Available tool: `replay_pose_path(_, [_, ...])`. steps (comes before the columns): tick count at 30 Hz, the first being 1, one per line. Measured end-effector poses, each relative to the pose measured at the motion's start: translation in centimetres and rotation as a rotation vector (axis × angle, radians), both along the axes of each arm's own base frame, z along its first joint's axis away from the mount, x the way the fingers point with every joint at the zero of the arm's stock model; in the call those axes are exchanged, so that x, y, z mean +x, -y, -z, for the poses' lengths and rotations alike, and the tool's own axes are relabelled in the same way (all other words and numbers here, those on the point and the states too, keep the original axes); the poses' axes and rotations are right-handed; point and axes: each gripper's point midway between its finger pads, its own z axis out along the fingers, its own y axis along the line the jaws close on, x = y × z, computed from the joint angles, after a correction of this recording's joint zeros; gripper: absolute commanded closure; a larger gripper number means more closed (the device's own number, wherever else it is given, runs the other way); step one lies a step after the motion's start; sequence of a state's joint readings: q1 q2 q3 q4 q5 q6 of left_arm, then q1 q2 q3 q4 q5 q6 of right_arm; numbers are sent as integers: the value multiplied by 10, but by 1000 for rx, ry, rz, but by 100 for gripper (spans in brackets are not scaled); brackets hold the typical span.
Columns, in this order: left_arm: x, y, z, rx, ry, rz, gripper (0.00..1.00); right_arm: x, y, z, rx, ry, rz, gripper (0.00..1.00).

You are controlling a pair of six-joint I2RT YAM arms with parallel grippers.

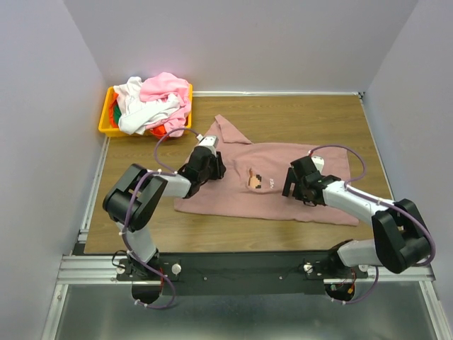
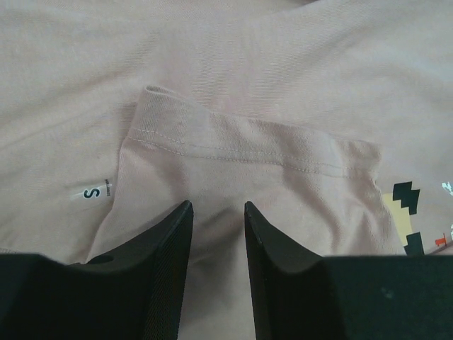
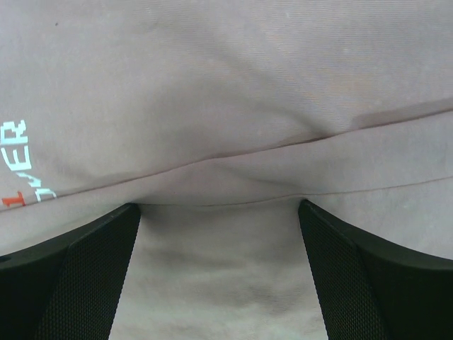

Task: Fold and stack the t-shirts
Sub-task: Fold the tshirt

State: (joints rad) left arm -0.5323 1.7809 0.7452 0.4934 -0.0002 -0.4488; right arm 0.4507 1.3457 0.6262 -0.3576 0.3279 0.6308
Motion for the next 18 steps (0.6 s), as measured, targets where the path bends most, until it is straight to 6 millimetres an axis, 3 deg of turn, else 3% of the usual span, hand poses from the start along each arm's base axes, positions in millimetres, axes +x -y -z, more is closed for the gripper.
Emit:
replay_pose_path(11, [-48, -8, 2, -55, 9, -64, 56, 3, 2, 0, -7, 1, 6, 0])
replay_pose_path(18, [-72, -11, 1, -83, -2, -89, 56, -9, -3, -2, 59, 8, 9, 0])
